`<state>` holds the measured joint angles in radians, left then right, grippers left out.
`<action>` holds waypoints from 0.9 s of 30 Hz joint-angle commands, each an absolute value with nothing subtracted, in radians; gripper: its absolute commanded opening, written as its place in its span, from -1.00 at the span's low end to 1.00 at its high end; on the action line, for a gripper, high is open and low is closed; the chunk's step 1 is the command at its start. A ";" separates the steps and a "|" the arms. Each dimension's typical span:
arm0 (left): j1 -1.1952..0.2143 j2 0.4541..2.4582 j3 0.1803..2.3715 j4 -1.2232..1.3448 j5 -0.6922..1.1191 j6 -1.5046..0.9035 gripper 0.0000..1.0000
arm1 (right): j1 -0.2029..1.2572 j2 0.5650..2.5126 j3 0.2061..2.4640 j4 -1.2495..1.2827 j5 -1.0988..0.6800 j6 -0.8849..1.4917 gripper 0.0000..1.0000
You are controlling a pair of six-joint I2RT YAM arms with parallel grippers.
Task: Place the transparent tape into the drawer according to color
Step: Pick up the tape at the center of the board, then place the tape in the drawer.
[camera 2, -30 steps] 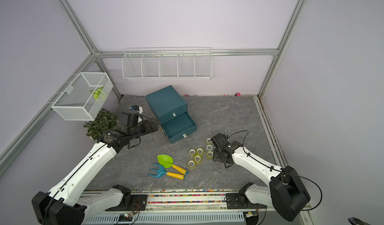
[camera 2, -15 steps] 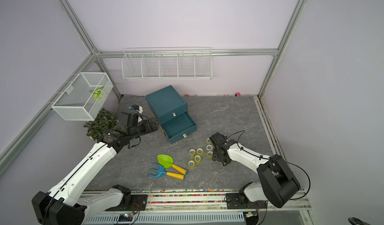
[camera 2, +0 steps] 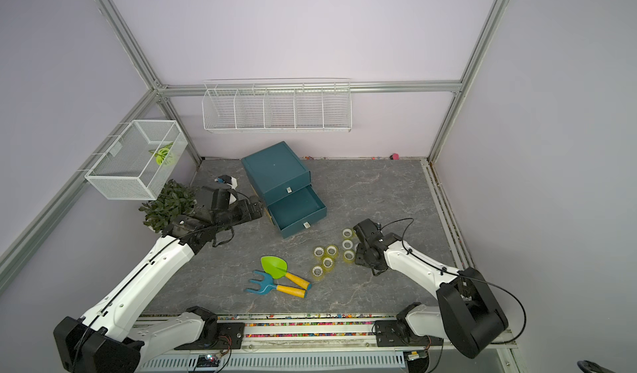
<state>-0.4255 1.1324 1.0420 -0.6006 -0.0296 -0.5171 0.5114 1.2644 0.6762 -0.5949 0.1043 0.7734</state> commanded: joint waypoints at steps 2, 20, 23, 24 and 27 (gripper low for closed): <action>-0.422 1.123 1.032 -0.593 -0.041 -0.498 1.00 | 0.502 1.179 0.769 -0.652 0.077 0.694 -0.40; -0.422 1.112 1.014 -0.582 -0.026 -0.492 1.00 | 0.721 1.652 1.487 -0.566 -0.083 0.396 -0.41; -0.422 1.111 1.013 -0.585 -0.029 -0.490 1.00 | 0.723 1.765 1.589 -0.591 -0.084 0.388 -0.37; -0.422 1.111 1.012 -0.583 -0.032 -0.489 1.00 | 0.726 1.796 1.617 -0.599 -0.080 0.385 -0.37; -0.422 1.112 1.010 -0.583 -0.030 -0.485 1.00 | 0.727 1.859 1.671 -0.614 -0.065 0.380 -0.36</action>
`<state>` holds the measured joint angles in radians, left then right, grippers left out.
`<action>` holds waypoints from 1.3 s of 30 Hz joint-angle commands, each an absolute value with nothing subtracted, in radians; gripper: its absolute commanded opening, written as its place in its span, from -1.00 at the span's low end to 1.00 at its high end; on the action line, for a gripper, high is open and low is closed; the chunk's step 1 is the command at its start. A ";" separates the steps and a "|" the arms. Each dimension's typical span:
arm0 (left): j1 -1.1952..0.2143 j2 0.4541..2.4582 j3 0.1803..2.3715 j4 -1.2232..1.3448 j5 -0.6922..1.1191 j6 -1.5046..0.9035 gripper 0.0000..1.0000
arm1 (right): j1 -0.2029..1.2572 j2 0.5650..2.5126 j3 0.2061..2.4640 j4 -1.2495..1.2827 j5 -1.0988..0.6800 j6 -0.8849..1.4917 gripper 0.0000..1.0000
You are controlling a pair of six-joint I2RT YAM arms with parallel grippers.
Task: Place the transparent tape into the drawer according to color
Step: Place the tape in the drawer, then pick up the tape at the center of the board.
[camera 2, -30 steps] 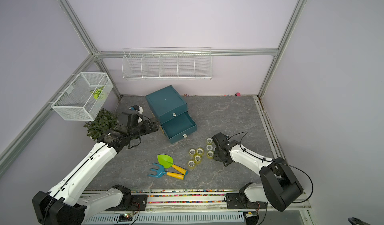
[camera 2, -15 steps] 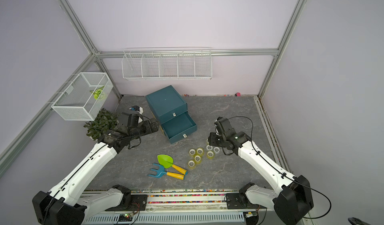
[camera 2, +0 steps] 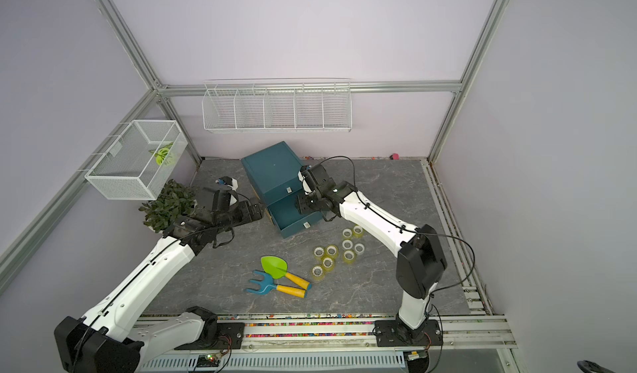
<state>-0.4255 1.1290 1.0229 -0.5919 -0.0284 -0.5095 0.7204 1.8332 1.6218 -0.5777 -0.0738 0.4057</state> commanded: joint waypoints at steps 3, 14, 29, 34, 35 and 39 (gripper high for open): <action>-0.422 1.113 1.009 -0.580 -0.025 -0.483 1.00 | 0.727 1.892 1.703 -0.634 -0.060 0.380 -0.20; -0.422 1.126 1.011 -0.570 0.020 -0.464 1.00 | 0.728 1.872 1.702 -0.626 -0.040 0.393 0.16; -0.596 1.141 1.073 -0.569 0.141 -0.384 1.00 | 0.720 1.499 1.340 -0.645 0.102 0.490 0.16; -0.696 1.176 1.088 -0.572 0.153 -0.404 1.00 | 0.677 1.346 1.132 -0.670 0.150 0.559 0.14; -0.715 1.179 1.086 -0.565 0.156 -0.410 1.00 | 0.659 1.321 1.092 -0.679 0.149 0.575 0.12; -0.778 1.195 1.080 -0.539 0.158 -0.414 1.00 | 0.580 1.279 0.944 -0.696 0.157 0.612 0.10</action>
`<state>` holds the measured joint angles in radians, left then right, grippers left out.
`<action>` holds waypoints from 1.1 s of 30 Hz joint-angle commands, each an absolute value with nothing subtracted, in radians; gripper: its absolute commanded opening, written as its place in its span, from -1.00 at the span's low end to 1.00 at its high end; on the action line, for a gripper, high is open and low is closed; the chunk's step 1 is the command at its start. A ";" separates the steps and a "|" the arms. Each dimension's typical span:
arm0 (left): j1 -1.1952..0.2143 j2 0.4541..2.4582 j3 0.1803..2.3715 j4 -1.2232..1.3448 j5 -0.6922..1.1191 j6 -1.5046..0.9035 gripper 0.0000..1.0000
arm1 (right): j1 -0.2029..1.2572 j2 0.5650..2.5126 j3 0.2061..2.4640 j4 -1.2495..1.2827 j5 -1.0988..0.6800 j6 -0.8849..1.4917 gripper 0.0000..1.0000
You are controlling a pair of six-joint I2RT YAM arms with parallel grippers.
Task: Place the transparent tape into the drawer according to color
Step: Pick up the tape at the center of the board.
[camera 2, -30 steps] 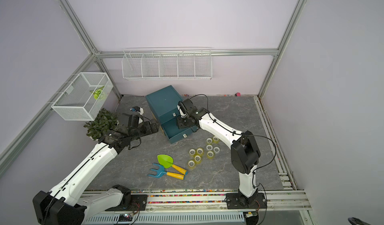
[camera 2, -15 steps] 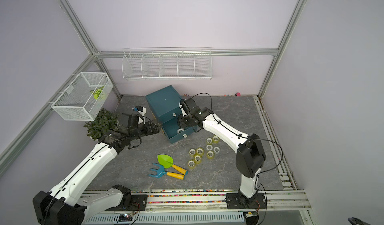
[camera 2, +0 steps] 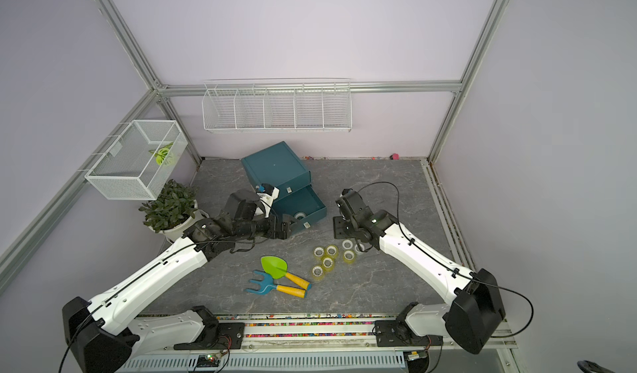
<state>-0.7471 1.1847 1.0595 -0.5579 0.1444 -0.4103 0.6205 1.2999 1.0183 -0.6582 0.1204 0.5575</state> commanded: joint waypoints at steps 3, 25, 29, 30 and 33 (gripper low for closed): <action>-0.792 1.210 1.080 -0.535 0.148 -0.417 1.00 | 0.542 1.313 0.882 -0.695 0.186 0.618 0.10; -0.792 1.220 1.068 -0.546 0.104 -0.412 1.00 | 0.512 1.534 0.859 -0.563 0.152 0.594 0.21; -0.792 1.226 1.069 -0.547 0.101 -0.408 1.00 | 0.511 1.540 0.841 -0.541 0.137 0.592 0.22; -0.793 1.229 1.069 -0.546 0.099 -0.408 1.00 | 0.511 1.546 0.841 -0.539 0.137 0.591 0.21; -0.792 1.234 1.072 -0.549 0.099 -0.410 1.00 | 0.506 1.569 0.838 -0.542 0.144 0.595 0.19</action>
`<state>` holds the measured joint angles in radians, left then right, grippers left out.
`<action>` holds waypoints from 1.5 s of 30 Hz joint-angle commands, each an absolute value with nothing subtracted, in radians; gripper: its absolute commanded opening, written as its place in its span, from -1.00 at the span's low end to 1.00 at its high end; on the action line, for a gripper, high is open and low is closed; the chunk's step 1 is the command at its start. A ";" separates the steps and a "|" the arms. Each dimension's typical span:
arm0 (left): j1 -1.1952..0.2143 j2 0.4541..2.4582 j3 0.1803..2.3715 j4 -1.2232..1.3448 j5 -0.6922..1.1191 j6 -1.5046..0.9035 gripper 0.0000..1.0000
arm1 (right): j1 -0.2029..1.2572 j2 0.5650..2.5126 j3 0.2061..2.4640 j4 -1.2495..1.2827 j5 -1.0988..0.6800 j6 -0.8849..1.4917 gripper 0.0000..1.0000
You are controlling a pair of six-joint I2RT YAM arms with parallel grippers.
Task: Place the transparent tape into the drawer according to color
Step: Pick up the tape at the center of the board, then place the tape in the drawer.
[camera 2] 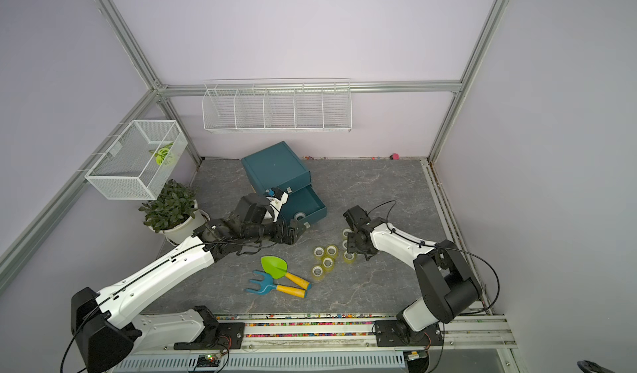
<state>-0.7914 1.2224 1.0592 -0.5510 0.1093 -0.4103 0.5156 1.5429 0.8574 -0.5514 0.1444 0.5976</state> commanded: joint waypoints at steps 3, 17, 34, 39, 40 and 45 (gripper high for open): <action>-0.792 1.240 1.077 -0.555 0.098 -0.410 1.00 | 0.493 1.588 0.829 -0.543 0.151 0.601 0.13; -0.793 1.249 1.085 -0.563 0.083 -0.408 1.00 | 0.465 1.613 0.840 -0.540 0.123 0.603 -0.15; -0.792 1.200 1.052 -0.628 -0.070 -0.461 1.00 | 0.490 1.317 0.971 -0.586 -0.062 0.506 -0.39; -0.790 1.137 1.020 -0.655 -0.136 -0.488 1.00 | 0.627 1.386 1.182 -0.578 -0.050 0.461 -0.39; -0.789 1.125 1.012 -0.659 -0.146 -0.493 1.00 | 0.645 1.413 1.218 -0.573 -0.053 0.452 -0.39; -0.787 1.071 0.980 -0.667 -0.150 -0.507 1.00 | 0.701 1.593 1.421 -0.560 -0.065 0.407 -0.37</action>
<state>-0.7914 1.0958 1.0023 -0.6415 -0.1219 -0.4877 0.6914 1.5112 1.3655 -0.5613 -0.0486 0.4541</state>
